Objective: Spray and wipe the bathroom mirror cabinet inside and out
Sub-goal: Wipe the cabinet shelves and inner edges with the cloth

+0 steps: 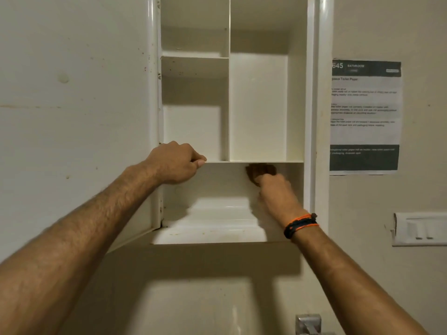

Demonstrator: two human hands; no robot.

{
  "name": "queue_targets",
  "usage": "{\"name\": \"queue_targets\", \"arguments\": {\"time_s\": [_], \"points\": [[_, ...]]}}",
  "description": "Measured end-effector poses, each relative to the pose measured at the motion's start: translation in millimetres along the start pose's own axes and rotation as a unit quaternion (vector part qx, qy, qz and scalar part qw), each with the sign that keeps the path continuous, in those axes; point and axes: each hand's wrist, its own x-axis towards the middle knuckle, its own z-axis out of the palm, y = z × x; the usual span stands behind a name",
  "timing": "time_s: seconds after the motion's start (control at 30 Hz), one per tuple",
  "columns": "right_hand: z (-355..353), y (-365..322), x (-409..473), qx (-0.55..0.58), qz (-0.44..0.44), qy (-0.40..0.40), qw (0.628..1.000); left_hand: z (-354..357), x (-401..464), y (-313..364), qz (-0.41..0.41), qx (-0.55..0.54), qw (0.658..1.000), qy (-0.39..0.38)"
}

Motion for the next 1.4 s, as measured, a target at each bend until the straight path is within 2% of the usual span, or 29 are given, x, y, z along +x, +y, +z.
{"name": "queue_targets", "arguments": {"time_s": [0.2, 0.5, 0.67, 0.9, 1.2, 1.27, 1.3, 1.33, 1.4], "points": [[-10.3, 8.7, 0.1, 0.003, 0.075, -0.003, 0.997, -0.6, 1.1, -0.7, -0.002, -0.003, 1.000, -0.006], [-4.2, 7.4, -19.8, -0.030, 0.080, -0.063, 0.994, 2.9, 3.2, -2.8, 0.006, 0.001, 1.000, 0.010], [-1.9, -1.0, -18.8, -0.119, 0.065, -0.102, 0.986, 4.3, 4.4, -4.5, 0.005, 0.002, 1.000, 0.012], [4.6, -23.5, -11.5, -0.126, 0.071, -0.105, 0.984, 3.2, 5.5, -4.6, 0.012, 0.001, 1.000, 0.011], [29.8, -108.6, -3.8, -0.070, -0.060, -0.167, 0.982, 3.2, 4.1, -4.0, 0.009, 0.000, 1.000, 0.014], [24.5, -106.0, -2.5, -0.020, -0.078, -0.185, 0.979, 2.5, 3.9, -3.5, 0.008, 0.003, 1.000, 0.012], [20.8, -97.6, -1.9, 0.046, -0.071, -0.190, 0.978, 2.2, 3.8, -3.0, 0.007, 0.003, 1.000, 0.011], [15.7, -87.3, -2.4, 0.137, -0.050, -0.191, 0.971, 1.6, 3.6, -2.5, 0.007, 0.002, 1.000, 0.009], [2.3, -64.4, -8.4, 0.362, 0.034, -0.159, 0.918, 0.7, 3.3, -1.7, 0.006, -0.001, 1.000, 0.006]]}}
